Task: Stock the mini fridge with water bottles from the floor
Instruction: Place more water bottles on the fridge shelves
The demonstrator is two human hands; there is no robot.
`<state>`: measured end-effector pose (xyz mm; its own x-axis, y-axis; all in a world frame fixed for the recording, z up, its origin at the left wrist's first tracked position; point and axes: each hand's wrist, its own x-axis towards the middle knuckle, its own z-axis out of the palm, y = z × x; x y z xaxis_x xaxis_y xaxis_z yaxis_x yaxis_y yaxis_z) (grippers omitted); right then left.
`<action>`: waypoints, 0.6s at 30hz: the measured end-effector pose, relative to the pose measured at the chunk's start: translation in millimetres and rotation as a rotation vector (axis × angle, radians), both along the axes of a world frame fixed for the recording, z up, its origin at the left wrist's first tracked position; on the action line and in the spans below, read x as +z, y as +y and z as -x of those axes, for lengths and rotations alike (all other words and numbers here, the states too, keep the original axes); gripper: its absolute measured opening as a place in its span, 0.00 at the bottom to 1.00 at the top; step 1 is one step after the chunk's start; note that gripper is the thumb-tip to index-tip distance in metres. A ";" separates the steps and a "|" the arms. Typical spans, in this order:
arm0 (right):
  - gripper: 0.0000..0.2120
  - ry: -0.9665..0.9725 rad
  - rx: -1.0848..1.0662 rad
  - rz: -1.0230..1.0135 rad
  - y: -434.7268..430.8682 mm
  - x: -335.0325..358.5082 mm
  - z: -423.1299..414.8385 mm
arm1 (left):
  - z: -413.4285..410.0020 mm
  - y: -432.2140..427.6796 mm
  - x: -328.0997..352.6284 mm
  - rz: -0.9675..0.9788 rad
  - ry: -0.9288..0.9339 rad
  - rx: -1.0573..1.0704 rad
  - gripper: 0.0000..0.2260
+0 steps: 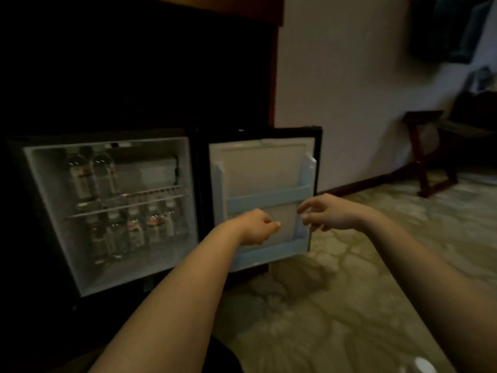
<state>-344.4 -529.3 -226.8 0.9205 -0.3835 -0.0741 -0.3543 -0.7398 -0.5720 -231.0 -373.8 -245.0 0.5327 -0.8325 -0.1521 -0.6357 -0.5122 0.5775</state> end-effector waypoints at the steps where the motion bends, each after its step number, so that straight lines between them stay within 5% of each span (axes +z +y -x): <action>1: 0.14 -0.007 -0.022 -0.010 -6.4 -8.0 13.8 | 11.2 -7.1 -6.9 0.002 0.010 -0.017 0.20; 8: 0.15 0.040 -0.225 -0.201 -43.7 -80.0 120.1 | 83.4 -43.3 -84.5 0.079 0.246 -0.093 0.14; 18: 0.19 0.214 -0.438 -0.104 -45.4 -203.8 229.2 | 179.8 -70.1 -193.1 0.018 0.424 -0.203 0.07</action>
